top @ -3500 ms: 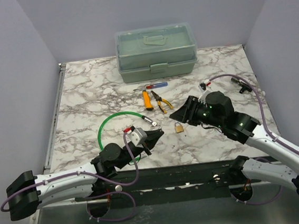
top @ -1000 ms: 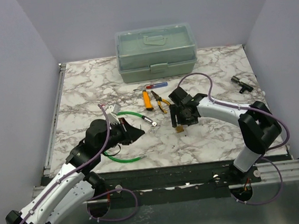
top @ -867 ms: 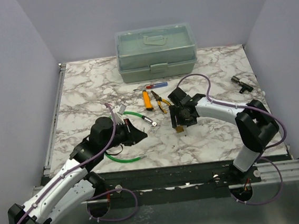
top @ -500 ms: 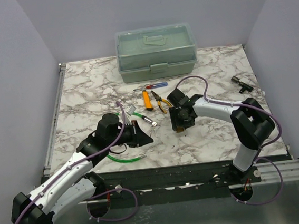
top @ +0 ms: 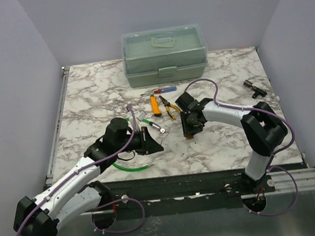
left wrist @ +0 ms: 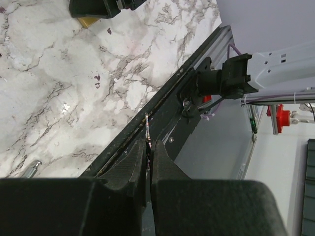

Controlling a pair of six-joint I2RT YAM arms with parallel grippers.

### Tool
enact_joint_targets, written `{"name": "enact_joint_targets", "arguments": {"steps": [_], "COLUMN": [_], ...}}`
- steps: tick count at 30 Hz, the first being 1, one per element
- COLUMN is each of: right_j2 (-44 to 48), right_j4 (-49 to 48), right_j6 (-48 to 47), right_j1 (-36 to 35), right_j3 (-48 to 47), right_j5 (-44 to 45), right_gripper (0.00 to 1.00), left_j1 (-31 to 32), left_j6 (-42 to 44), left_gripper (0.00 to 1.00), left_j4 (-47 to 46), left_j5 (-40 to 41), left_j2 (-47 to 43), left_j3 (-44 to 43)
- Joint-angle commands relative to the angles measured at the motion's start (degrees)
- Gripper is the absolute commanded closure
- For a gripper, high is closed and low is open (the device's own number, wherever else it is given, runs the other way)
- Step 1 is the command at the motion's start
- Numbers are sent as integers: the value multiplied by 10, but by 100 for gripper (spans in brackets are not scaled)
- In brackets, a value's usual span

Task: Unlock with the key

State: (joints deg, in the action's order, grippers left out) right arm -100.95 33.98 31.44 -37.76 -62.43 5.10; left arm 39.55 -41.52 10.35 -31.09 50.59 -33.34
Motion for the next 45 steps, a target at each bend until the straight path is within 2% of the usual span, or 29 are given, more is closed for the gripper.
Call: {"name": "enact_joint_targets", "arguments": {"steps": [1, 5, 16, 24, 36, 45], "right_j2": [-18, 8, 150, 227, 295, 330], "right_j4": [-5, -7, -2, 1, -25, -54], "right_j6": [8, 31, 216, 313, 365, 354], "right_j1": [1, 1, 1, 1, 1, 0], "right_j3": [6, 5, 10, -6, 30, 61], "right_j5": [-14, -15, -18, -43, -88, -95], "right_gripper": [78, 99, 100, 100, 100, 100], "left_j1": [-1, 0, 13, 37, 52, 53], "left_j6": [8, 9, 13, 21, 57, 63], "left_gripper": [100, 100, 100, 100, 100, 100], "left_j4": [-11, -11, -34, -99, -181, -212], "left_j5": [-17, -15, -5, -7, -32, -41], "left_j2": [7, 21, 40, 65, 143, 184], "left_j3": [-2, -4, -7, -12, -44, -68]}}
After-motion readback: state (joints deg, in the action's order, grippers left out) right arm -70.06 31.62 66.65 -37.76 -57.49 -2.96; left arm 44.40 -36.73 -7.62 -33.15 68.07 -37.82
